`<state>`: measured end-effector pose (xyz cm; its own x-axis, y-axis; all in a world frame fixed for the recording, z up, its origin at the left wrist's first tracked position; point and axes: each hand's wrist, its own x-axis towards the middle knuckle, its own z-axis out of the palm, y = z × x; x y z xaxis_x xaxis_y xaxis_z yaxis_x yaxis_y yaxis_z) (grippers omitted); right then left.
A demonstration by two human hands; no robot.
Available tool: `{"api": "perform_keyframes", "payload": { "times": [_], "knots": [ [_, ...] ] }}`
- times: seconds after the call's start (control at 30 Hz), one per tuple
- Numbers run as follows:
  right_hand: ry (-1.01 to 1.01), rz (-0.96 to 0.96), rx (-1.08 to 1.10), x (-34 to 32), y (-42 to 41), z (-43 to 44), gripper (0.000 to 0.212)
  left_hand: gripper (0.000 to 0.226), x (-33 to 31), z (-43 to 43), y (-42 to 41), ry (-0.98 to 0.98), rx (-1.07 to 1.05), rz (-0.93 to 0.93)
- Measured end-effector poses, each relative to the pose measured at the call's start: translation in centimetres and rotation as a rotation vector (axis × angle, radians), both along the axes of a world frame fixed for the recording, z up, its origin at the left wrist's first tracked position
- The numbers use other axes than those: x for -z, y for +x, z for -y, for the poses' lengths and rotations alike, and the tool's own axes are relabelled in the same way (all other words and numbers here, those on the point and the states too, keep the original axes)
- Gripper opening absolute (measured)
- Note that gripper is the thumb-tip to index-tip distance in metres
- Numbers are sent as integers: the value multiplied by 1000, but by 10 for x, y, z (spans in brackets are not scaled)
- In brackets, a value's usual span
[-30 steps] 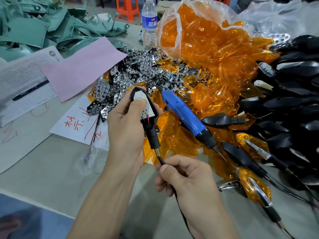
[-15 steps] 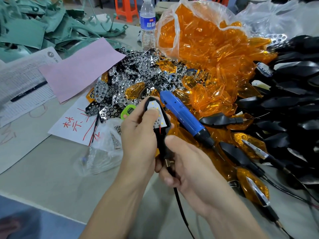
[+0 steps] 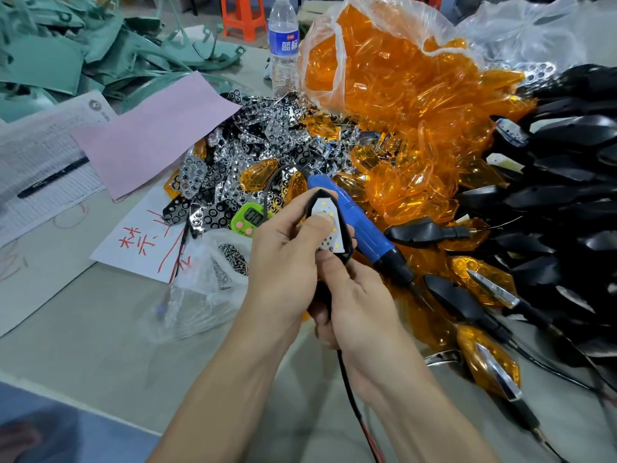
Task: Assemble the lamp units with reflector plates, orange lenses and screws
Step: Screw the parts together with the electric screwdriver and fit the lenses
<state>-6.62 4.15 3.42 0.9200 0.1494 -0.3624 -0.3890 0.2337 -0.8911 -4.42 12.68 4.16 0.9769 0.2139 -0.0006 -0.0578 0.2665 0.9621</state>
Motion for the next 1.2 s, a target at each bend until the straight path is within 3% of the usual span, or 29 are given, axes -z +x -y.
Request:
{"api": "perform_keyframes", "payload": {
  "times": [0.37,0.43,0.57,0.63,0.8,0.87,1.03,1.2],
  "knots": [
    [54,11,-61,-8,-3,12,36,28,-5,-4,4,5,-1,-9],
    [173,-12,-139,-7,-5,15,13,35,-5,-6,3,7,-29,-10],
    [483,-77,-210,-3,-11,21,31,32,-10,-8,1,-52,-51,-27],
    [441,-69,-273,-4,-14,26,22,37,-10,-9,2,-64,-56,-25],
    [29,-12,-327,-2,-18,28,14,46,-6,-7,4,-70,-80,-15],
    [38,5,-337,-2,-20,28,6,42,-5,-8,5,-94,-93,-19],
    [166,-12,-285,2,-22,32,32,34,-7,-11,4,-91,-93,-31],
    [157,-55,-281,-6,-20,34,29,37,-7,-8,2,-75,-76,-38]
  ]
}}
